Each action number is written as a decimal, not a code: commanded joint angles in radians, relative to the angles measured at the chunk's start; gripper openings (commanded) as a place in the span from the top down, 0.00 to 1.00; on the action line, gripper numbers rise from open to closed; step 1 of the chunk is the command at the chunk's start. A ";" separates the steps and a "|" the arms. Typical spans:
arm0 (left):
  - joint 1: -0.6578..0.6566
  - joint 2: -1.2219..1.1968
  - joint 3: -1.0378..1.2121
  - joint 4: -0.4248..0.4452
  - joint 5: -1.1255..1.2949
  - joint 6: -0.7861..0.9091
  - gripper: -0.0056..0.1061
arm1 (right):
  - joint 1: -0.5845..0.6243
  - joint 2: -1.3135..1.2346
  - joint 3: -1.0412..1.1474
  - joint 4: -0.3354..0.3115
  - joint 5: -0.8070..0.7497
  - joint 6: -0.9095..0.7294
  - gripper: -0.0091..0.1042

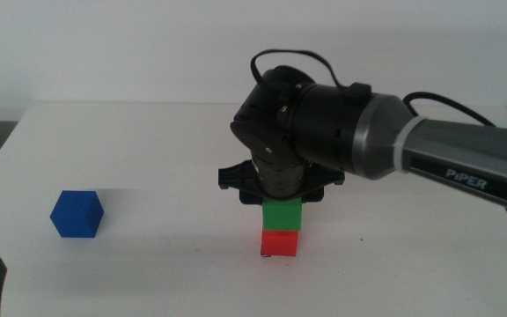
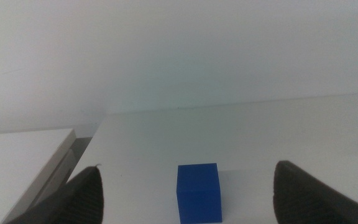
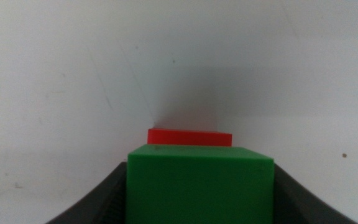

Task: Stack red cubes first, then green, then blue cubes in a specific spot.

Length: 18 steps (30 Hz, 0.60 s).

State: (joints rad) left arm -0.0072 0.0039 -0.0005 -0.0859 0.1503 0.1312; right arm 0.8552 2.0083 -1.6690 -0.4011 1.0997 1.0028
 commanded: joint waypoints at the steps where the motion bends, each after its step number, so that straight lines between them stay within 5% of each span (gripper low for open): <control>1: 0.003 -0.004 0.000 0.000 -0.013 0.000 0.11 | 0.001 0.012 0.004 -0.016 0.002 0.002 0.84; 18: 0.003 -0.004 0.000 0.000 -0.013 0.000 0.11 | 0.001 0.032 0.004 -0.042 -0.025 0.066 0.84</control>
State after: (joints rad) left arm -0.0072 0.0039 -0.0005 -0.0859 0.1503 0.1312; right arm 0.8566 2.0457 -1.6690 -0.4231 1.0733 1.0591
